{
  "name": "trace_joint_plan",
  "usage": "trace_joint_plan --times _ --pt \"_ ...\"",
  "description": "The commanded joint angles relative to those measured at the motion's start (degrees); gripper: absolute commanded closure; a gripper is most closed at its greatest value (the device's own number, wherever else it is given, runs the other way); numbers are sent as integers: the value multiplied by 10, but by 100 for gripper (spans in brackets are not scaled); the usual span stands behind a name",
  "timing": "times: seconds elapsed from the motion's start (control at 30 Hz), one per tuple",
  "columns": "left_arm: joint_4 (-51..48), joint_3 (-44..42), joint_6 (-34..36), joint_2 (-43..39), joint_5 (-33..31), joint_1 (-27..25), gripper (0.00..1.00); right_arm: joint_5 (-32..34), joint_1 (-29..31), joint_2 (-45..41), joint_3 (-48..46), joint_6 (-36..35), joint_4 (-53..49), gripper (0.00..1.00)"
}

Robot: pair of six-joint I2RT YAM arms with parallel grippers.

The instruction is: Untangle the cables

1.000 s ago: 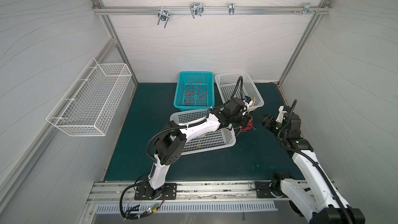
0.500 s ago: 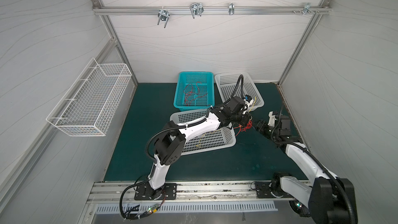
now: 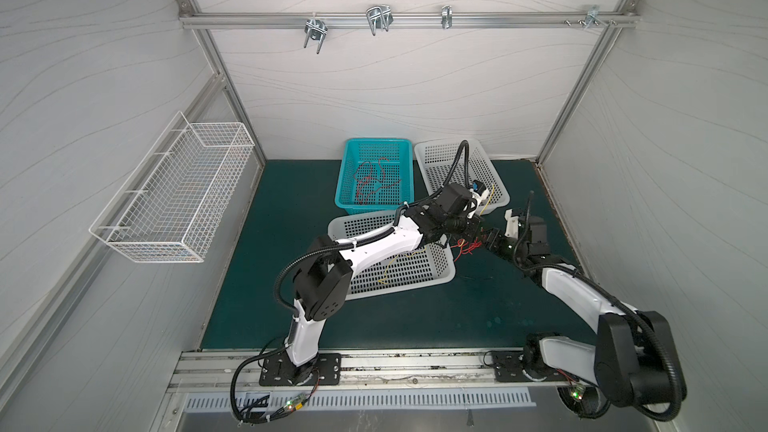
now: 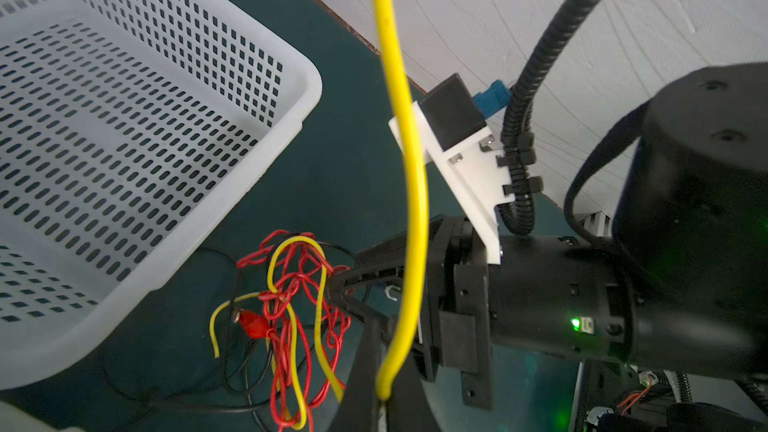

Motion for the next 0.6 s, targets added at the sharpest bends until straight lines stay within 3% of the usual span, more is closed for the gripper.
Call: trace_joint_plan --times 0.0,0.13,0.37,0.57 --pt "8 40 19 -28 -15 0 100 -2 4 4 7 -6 17 68" --pt "4 46 24 -36 -17 0 100 27 4 1 8 -12 -8 99" --pt "-21 69 44 -71 -24 0 100 113 2 -10 18 -10 -72 100" --pt "-17 65 58 -128 -23 0 100 123 -24 -5 14 2 -97 100"
